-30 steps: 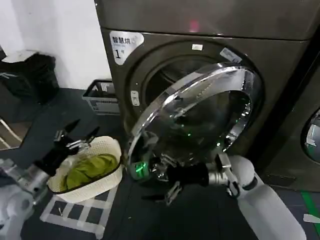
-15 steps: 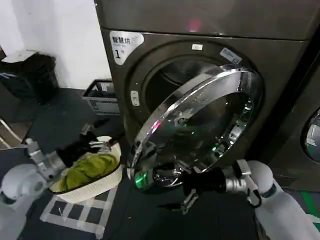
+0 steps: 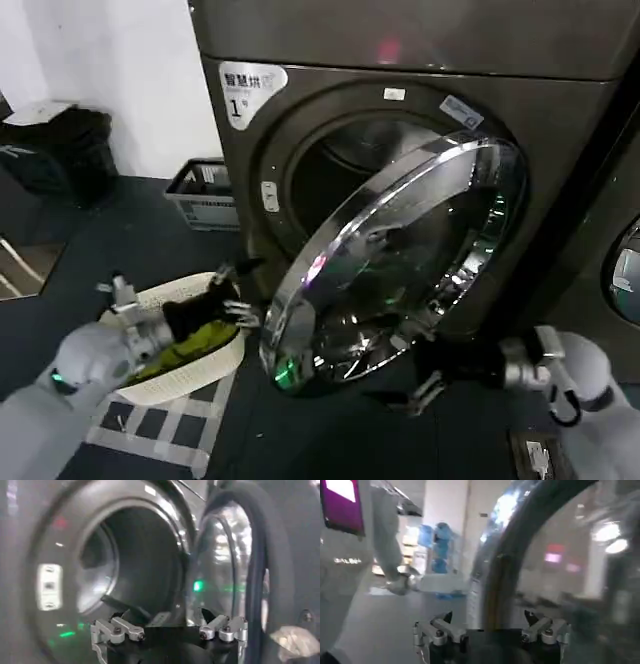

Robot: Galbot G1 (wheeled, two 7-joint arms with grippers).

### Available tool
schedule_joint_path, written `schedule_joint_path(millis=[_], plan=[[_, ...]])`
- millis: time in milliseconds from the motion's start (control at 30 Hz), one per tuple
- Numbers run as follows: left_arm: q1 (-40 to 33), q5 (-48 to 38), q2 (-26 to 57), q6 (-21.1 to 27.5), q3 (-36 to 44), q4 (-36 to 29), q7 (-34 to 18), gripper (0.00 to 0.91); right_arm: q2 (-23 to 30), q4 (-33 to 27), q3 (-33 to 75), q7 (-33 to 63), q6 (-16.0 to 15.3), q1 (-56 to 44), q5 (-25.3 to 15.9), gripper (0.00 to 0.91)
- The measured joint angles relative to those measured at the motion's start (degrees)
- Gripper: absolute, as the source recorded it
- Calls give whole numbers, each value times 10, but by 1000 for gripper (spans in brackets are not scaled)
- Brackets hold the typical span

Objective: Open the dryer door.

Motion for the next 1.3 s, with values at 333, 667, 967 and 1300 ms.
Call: schedule_joint_path(millis=[333, 667, 967, 1300], plan=[[-53, 1, 1, -5, 81, 0, 14, 907, 44, 1, 178, 10, 12, -82, 8, 907], [-112, 22, -15, -10, 163, -4, 23, 907, 85, -6, 357, 73, 20, -141, 24, 907], [-173, 39, -37, -19, 250, -2, 21, 907, 111, 9, 493, 283, 49, -181, 66, 907], [-253, 37, -76, -18, 364, 14, 13, 907, 108, 23, 591, 527, 19, -218, 37, 907]])
